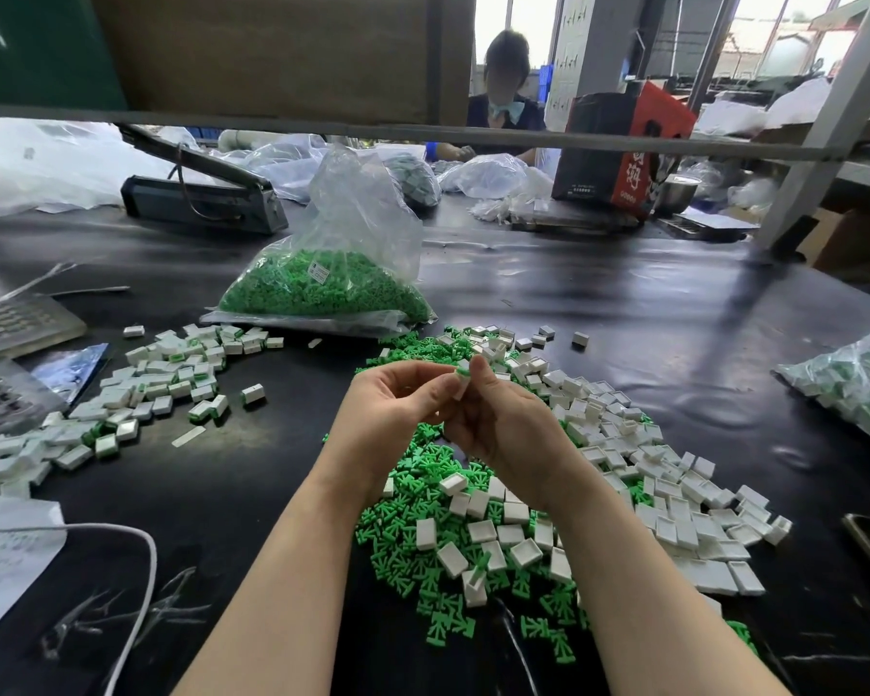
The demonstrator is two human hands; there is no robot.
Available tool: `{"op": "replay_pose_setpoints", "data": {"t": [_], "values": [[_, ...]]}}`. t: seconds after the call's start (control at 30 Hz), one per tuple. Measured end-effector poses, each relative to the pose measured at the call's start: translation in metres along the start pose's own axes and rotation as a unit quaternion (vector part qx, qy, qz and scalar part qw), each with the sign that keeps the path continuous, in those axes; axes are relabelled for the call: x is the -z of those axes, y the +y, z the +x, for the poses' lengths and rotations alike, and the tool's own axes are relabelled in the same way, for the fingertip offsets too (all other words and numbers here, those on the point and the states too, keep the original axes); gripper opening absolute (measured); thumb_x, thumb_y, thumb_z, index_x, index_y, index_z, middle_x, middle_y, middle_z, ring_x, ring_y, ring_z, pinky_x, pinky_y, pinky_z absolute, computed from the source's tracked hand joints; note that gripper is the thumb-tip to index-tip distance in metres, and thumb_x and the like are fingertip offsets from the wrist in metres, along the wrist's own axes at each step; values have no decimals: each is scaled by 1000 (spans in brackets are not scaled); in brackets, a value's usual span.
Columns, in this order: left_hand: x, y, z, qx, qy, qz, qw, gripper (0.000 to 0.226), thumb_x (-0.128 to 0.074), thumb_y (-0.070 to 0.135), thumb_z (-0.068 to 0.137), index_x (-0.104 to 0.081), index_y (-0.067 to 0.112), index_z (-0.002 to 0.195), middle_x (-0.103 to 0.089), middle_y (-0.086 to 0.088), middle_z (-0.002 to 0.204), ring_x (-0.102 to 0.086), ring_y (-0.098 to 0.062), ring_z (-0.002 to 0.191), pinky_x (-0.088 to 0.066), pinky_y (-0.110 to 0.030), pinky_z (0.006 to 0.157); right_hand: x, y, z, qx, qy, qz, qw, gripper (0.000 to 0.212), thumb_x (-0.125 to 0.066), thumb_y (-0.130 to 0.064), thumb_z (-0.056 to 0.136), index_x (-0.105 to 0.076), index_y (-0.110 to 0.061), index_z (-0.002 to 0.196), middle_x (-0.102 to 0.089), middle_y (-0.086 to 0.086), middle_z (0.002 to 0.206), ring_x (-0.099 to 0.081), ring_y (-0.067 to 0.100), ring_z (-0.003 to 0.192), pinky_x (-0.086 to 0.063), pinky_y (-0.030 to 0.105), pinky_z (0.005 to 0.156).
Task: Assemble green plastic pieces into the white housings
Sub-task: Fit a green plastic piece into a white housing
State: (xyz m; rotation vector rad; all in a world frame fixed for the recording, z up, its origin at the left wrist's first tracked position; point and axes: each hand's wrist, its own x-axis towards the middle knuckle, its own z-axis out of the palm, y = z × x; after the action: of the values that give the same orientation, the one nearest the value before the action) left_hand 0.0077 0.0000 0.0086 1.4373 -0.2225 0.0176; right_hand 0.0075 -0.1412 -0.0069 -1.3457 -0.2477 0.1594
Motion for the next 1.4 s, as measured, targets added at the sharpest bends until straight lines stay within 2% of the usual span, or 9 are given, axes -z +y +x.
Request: {"op": "replay_pose_setpoints", "data": {"t": [0.1,0.23,0.5,0.63,0.9,1.03,1.13,1.3,1.4], "values": [[3,1,1,-20,17,31,999,5,-71,16,83,-74,14,86,-75,-1,78,-66,-12,74,-53,-19,66,4,-3,-1,15,48,-41,998,39,-45,-39,99,-61,-5,90,-58,10,65,-46,17,54,-34,28,51],[8,-2,3,-41,51,62,996,7,-72,12,84,-75,18,87,-75,-9,77,-66,-15,69,-56,-21,65,9,-10,-1,79,111,-95,986,15,-61,-12,94,-66,1,100,-67,8,75,-55,14,61,-44,23,53],[10,-6,4,-114,42,199,973,12,-75,13,83,-77,23,92,-73,5,86,-70,-8,81,-55,-22,75,7,-12,-4,101,116,-190,970,9,-72,-11,86,-70,-5,93,-69,17,84,-60,17,66,-49,23,56],[8,-5,3,-140,28,244,959,11,-73,11,85,-78,18,93,-69,6,87,-66,-6,77,-50,-15,70,6,-11,-3,71,83,-197,974,5,-63,-7,93,-64,-9,89,-61,5,75,-54,1,60,-43,13,55],[11,-8,4,-111,36,275,954,7,-72,16,87,-77,20,91,-72,8,84,-65,-1,74,-49,-12,67,3,-4,1,49,82,-265,960,9,-55,-13,98,-58,-14,90,-54,0,77,-48,9,67,-41,21,60],[31,-17,10,89,148,121,977,8,-67,19,91,-72,13,89,-73,2,68,-67,-6,60,-54,-20,54,14,-3,2,64,142,-357,921,9,-61,-12,93,-59,-16,85,-60,-1,78,-53,7,65,-47,20,59],[57,-16,15,210,254,-119,937,16,-61,17,94,-64,5,85,-68,-1,55,-65,-6,47,-53,-19,43,27,-3,1,38,190,-450,872,8,-60,-15,93,-59,-19,87,-62,-4,79,-59,14,72,-51,30,65],[87,-15,21,197,291,-361,864,24,-47,14,102,-58,6,82,-68,-2,53,-67,-7,48,-55,-19,47,48,-3,-4,-28,244,-575,781,11,-54,-26,95,-60,-18,100,-64,0,87,-58,19,80,-42,29,65],[95,-14,21,174,300,-412,843,24,-44,11,102,-58,5,85,-70,-3,57,-71,-8,63,-58,-19,66,55,-3,-5,-52,271,-631,725,18,-51,-31,96,-62,-19,104,-60,0,86,-54,21,85,-43,31,72]]}}
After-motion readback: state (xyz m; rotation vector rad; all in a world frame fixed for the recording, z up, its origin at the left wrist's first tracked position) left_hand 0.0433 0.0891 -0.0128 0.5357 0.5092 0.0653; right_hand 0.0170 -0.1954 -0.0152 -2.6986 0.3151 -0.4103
